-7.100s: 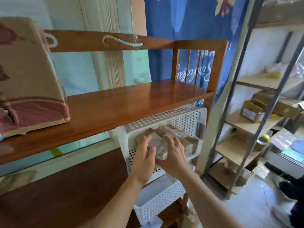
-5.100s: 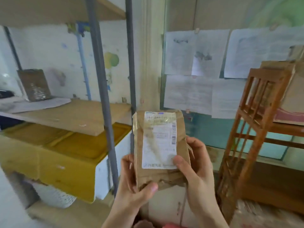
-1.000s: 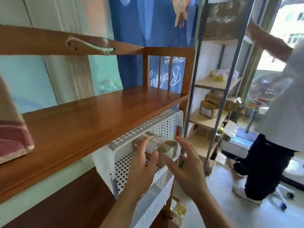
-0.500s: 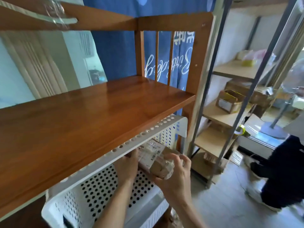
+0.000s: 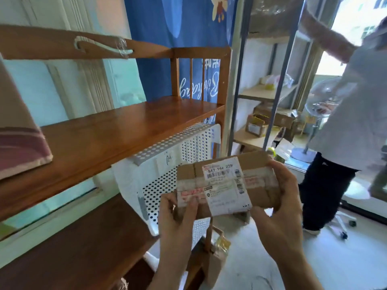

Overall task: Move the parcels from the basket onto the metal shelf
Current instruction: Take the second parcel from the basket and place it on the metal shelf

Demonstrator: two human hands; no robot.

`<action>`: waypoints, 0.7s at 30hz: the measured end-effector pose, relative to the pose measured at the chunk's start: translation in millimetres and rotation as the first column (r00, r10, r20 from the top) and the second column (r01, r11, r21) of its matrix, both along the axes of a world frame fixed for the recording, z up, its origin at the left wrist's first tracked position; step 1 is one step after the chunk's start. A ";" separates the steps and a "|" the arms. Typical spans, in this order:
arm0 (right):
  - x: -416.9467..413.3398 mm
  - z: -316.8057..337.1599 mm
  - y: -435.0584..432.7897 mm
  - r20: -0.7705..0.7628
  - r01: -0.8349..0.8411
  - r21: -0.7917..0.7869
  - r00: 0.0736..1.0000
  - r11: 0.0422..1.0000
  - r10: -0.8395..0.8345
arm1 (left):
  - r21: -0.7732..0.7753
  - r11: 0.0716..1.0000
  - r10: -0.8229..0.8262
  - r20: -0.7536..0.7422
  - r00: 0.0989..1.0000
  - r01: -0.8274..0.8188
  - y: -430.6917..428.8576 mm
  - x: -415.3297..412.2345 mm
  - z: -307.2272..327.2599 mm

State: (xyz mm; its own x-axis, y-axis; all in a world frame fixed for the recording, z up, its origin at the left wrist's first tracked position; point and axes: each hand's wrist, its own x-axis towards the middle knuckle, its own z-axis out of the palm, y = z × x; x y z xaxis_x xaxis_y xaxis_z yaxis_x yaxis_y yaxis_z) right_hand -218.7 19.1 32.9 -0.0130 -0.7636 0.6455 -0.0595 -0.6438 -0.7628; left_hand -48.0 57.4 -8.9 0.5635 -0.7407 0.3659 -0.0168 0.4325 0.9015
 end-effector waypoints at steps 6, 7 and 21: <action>7.6 20.9 97.3 0.055 -0.058 -0.015 0.997 0.998 0.058 | -0.138 0.989 0.047 -0.016 0.999 -0.049 119.3 20.8 39.5; 14.1 24.7 112.3 0.043 -0.069 -0.023 0.997 0.997 0.070 | -0.159 0.985 0.066 -0.018 0.998 -0.068 140.7 25.0 47.2; 137.8 50.7 378.6 0.034 -0.652 -0.078 0.754 0.754 0.656 | -0.332 0.768 0.615 0.142 0.775 -0.548 507.1 75.9 91.3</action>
